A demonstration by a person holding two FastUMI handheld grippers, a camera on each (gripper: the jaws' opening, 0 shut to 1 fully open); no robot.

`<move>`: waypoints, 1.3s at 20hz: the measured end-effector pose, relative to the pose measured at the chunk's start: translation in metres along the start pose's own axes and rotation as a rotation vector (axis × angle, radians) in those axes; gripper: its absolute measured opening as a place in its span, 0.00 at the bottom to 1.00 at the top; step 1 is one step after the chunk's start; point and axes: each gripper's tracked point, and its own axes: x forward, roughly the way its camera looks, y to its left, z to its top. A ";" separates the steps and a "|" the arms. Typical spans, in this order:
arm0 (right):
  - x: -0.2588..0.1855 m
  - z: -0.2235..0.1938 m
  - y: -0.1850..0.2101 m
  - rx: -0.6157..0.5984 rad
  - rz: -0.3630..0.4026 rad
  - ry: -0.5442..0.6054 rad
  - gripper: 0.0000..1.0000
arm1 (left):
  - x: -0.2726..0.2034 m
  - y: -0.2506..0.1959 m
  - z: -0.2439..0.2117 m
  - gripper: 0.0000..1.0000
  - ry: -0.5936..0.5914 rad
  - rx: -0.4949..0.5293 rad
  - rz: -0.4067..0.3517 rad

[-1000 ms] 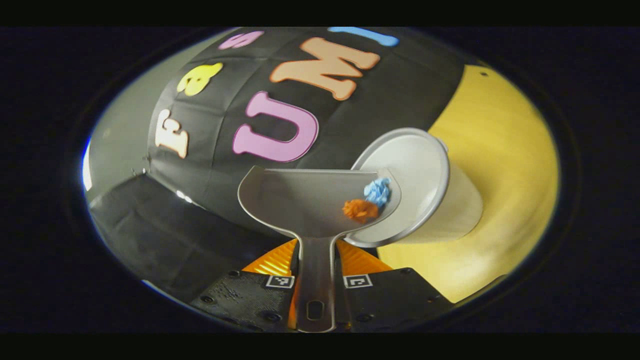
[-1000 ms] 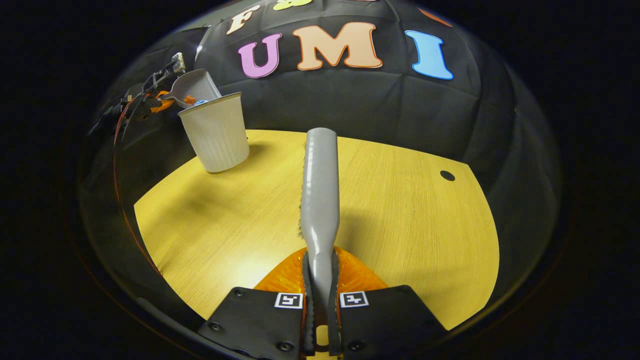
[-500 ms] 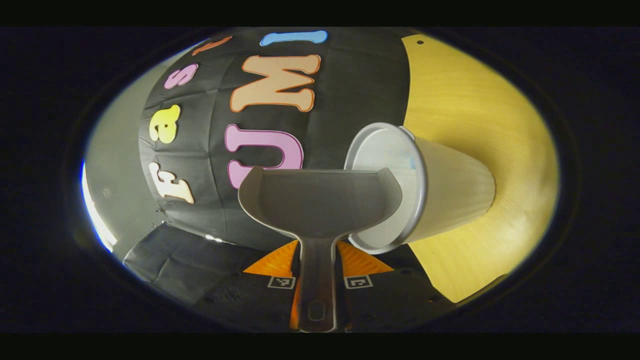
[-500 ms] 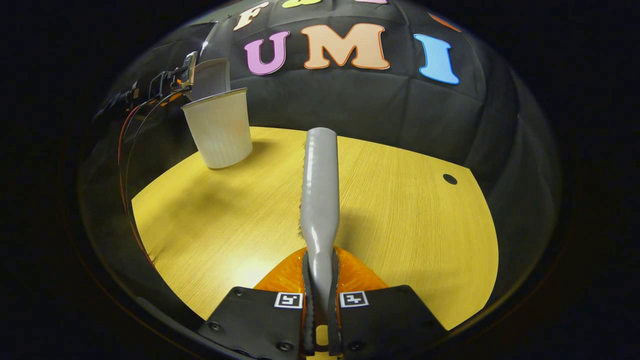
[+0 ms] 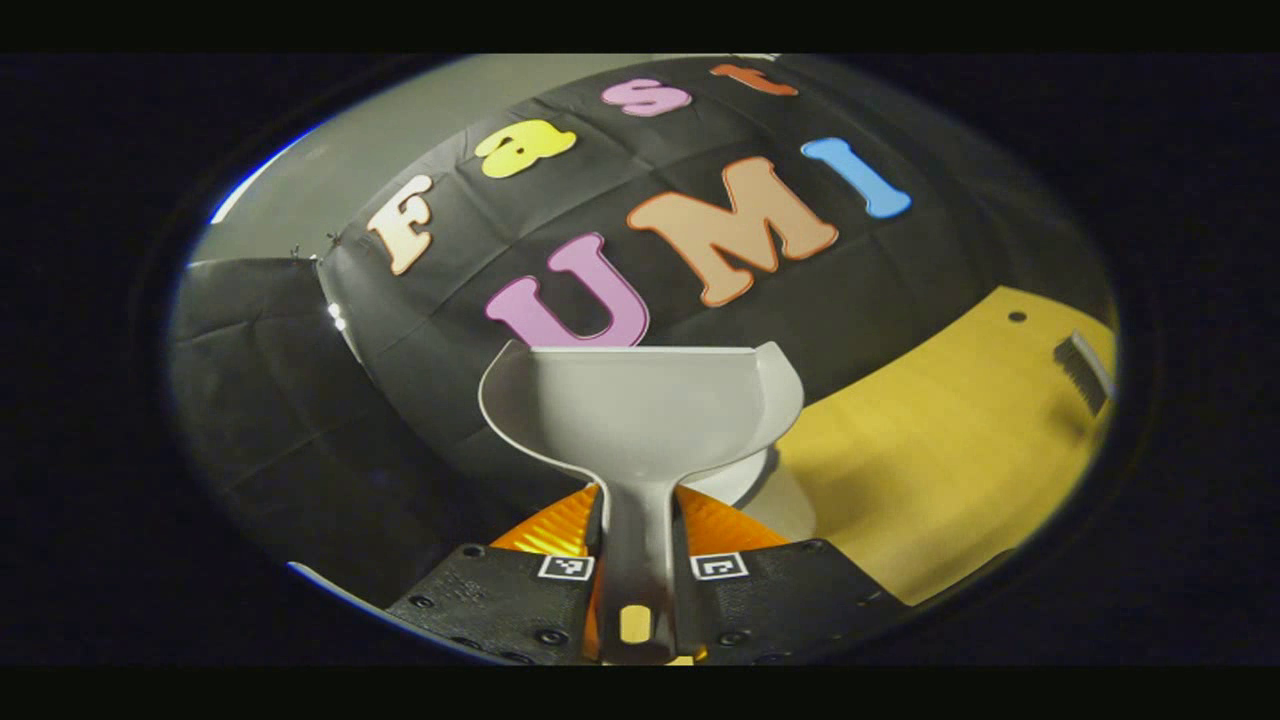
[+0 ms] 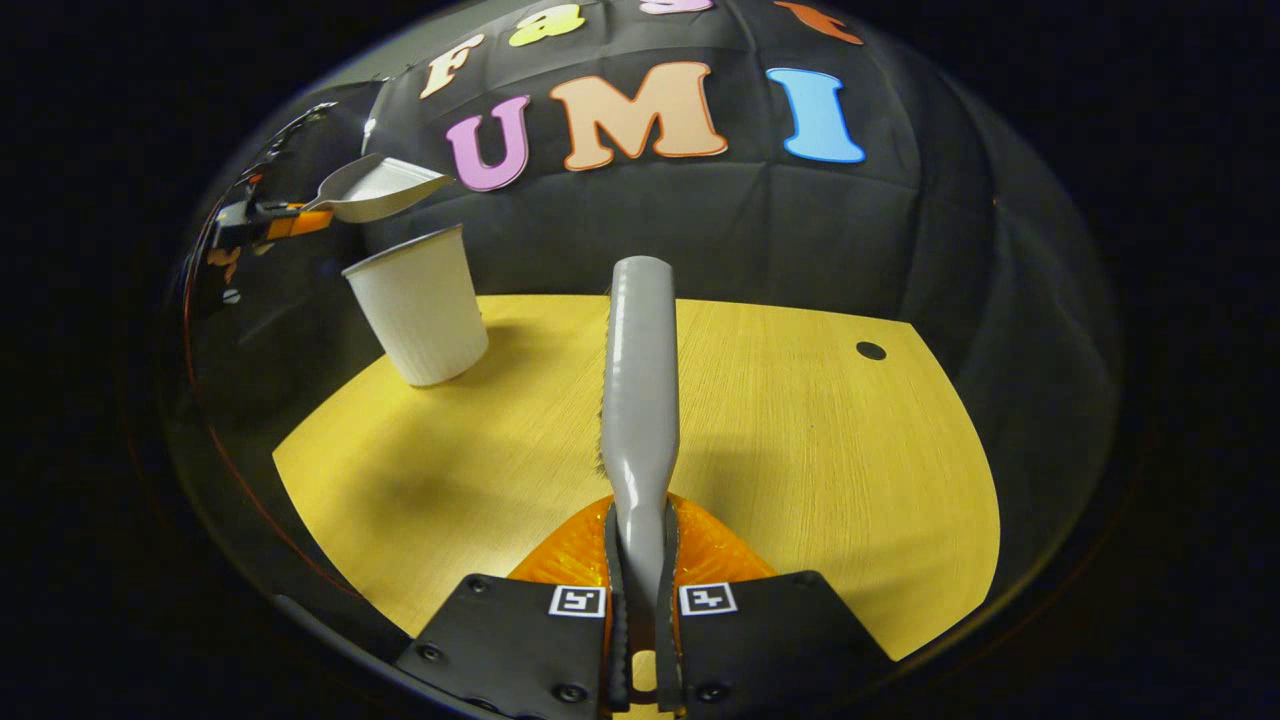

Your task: Pick up the small broom and dustpan from the desktop, sweep the trash into the dustpan with the broom, and then empty the trash into the garbage bin.

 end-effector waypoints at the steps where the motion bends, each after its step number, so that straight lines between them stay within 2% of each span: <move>1: 0.000 0.002 0.002 0.031 -0.004 -0.012 0.13 | -0.010 -0.018 0.008 0.19 -0.030 -0.031 -0.025; 3: -0.001 0.008 0.003 0.090 -0.024 -0.036 0.12 | -0.029 -0.052 0.015 0.22 -0.061 -0.120 -0.092; 4: -0.002 0.011 0.003 0.115 -0.038 -0.049 0.12 | -0.037 -0.074 0.016 0.19 -0.061 -0.171 -0.136; 6: -0.003 0.013 -0.001 0.143 -0.077 -0.068 0.13 | -0.055 -0.116 0.014 0.20 -0.056 -0.278 -0.214; 9: -0.003 0.012 -0.005 0.165 -0.127 -0.067 0.13 | -0.076 -0.166 -0.001 0.20 -0.033 -0.368 -0.274; 11: -0.003 0.004 -0.006 0.168 -0.147 -0.031 0.13 | -0.080 -0.194 -0.021 0.20 0.006 -0.379 -0.300; 15: -0.004 -0.013 -0.007 0.144 -0.168 0.058 0.13 | -0.087 -0.245 -0.084 0.21 0.158 -0.400 -0.355; 18: -0.001 -0.044 -0.007 0.116 -0.193 0.149 0.12 | -0.089 -0.270 -0.136 0.21 0.291 -0.379 -0.373; 20: 0.015 -0.060 -0.002 0.104 -0.202 0.206 0.12 | -0.095 -0.281 -0.167 0.22 0.360 -0.366 -0.379; 23: 0.027 -0.069 0.001 0.069 -0.219 0.288 0.13 | -0.091 -0.289 -0.187 0.21 0.446 -0.369 -0.387; 26: 0.031 -0.074 0.004 0.038 -0.246 0.354 0.12 | -0.084 -0.288 -0.186 0.22 0.476 -0.361 -0.392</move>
